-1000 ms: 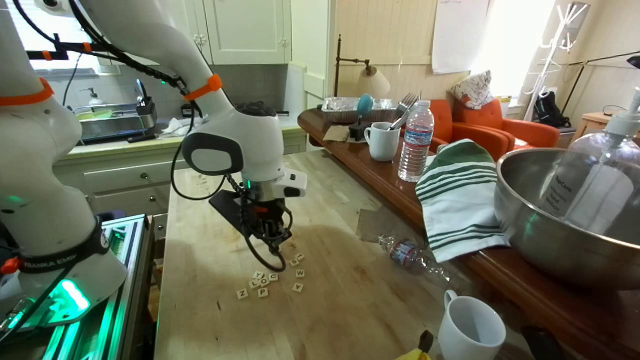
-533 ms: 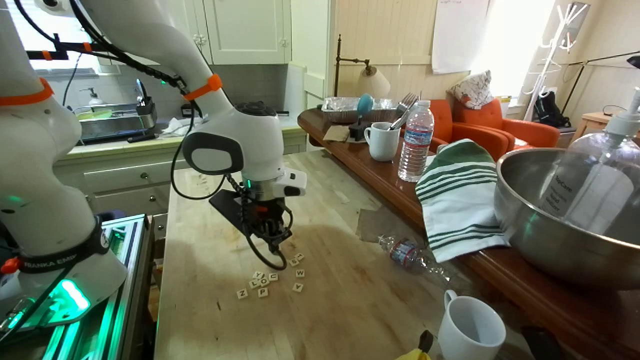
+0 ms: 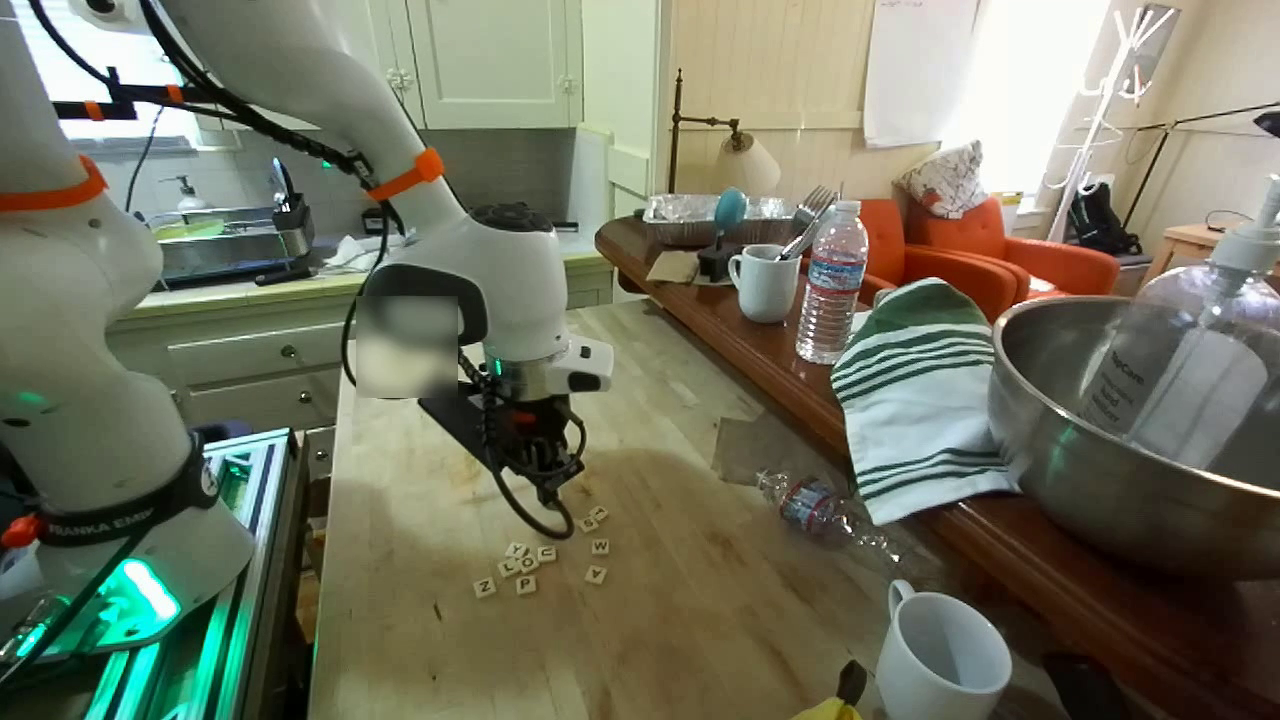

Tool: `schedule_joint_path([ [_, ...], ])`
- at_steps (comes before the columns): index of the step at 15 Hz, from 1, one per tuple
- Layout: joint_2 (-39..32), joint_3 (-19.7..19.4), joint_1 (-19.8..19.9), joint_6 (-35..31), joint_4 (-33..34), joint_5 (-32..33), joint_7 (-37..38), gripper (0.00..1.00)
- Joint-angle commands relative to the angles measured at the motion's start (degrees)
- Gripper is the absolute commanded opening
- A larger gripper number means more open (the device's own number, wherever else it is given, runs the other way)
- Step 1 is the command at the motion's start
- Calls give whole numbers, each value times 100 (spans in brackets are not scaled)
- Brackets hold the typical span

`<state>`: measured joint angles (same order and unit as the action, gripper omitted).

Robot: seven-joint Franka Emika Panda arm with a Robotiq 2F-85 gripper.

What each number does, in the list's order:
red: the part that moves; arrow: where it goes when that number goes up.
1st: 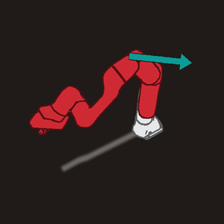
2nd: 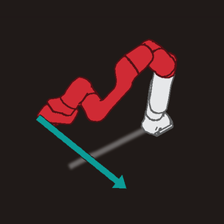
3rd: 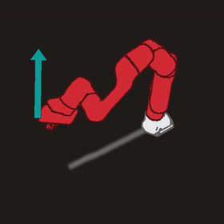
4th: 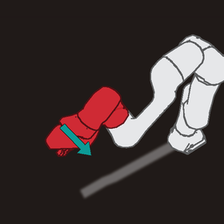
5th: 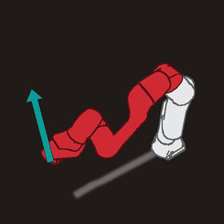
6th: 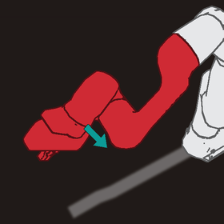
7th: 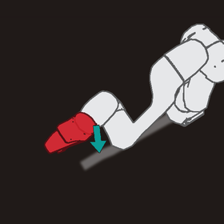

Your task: Move the word pieces on the table

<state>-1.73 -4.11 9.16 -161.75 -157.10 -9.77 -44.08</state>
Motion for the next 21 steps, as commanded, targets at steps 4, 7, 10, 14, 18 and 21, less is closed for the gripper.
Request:
schedule_joint_path([
  [4, 210, -86, -66, 111, -44, 387, 338, 0],
  [7, 346, -96, -85, 157, -56, 500, 447, 0],
  [10, 453, -75, -154, 324, -52, 448, 672, 0],
  [14, 666, -49, -308, 767, -55, 262, 969, 29],
  [18, 855, -52, -433, 1037, -54, 279, 1498, 51],
  [21, 1002, -51, -484, 1161, -50, 368, 1944, 72],
])
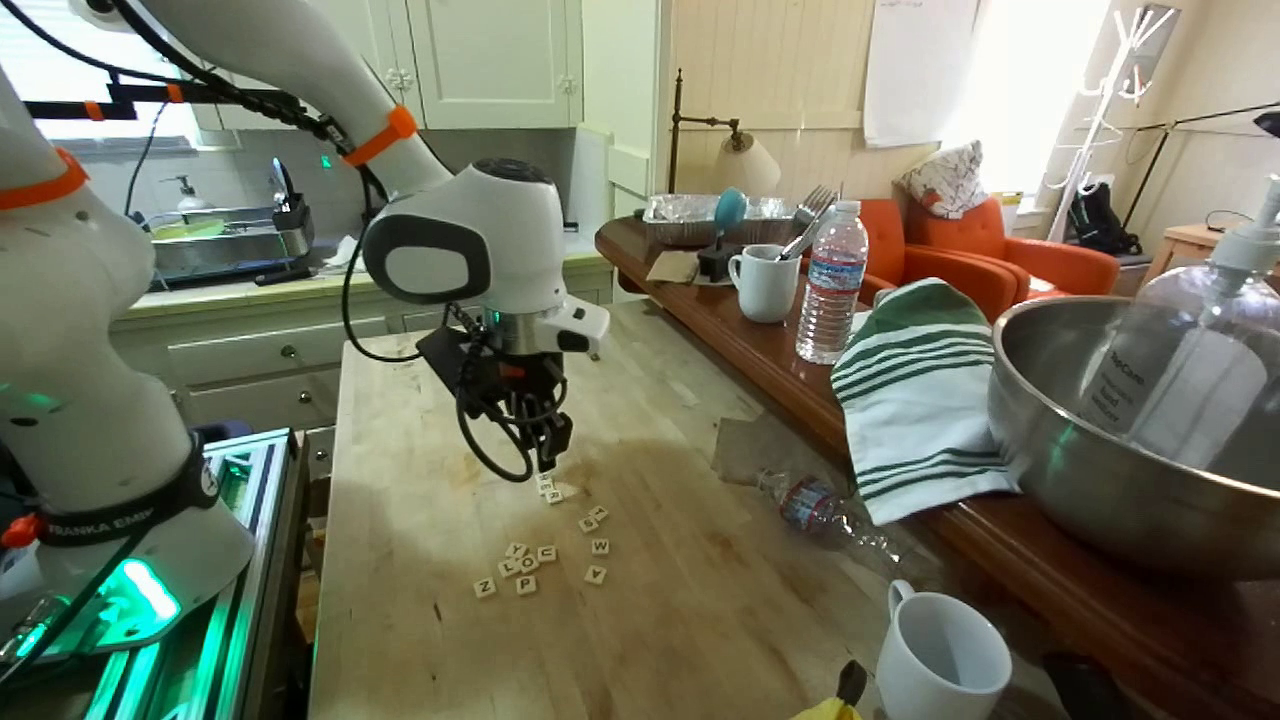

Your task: Move the word pieces on the table

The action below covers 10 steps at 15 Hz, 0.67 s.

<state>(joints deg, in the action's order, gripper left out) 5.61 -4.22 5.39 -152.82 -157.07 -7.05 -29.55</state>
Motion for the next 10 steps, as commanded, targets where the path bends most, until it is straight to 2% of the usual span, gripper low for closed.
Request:
schedule_joint_path([
  [1, 313, -35, -121, 279, -53, 115, 624, 81],
  [3, 391, -25, -126, 330, -50, 191, 879, 96],
  [4, 430, -23, -128, 386, -51, 213, 975, 99],
  [10, 638, 15, -127, 661, -47, 460, 1476, 100],
])
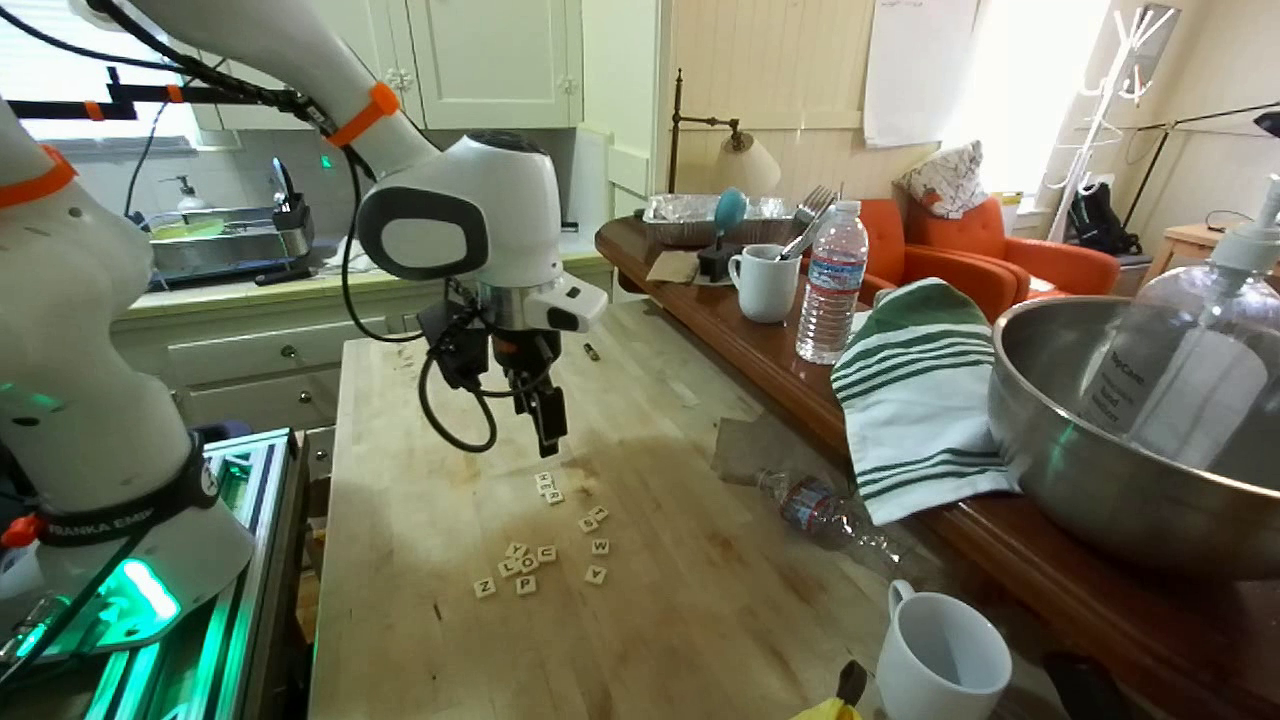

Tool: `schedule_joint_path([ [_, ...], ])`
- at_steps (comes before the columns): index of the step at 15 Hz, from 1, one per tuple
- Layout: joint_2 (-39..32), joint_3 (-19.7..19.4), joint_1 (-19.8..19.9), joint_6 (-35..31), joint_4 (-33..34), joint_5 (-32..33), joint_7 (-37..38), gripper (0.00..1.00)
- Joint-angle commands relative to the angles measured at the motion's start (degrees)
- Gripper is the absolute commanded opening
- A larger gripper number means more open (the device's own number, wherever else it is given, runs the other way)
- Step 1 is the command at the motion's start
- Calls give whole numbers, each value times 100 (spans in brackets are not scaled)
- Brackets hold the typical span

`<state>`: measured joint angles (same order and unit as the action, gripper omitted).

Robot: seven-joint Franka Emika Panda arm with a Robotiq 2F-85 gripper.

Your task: Move the word pieces on the table

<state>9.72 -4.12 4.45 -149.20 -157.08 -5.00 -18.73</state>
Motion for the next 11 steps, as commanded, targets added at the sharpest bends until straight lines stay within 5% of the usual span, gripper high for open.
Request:
schedule_joint_path([
  [1, 255, 11, -28, 334, -46, 293, 469, 100],
  [11, 232, -51, -77, 332, 3, 272, 471, 100],
])
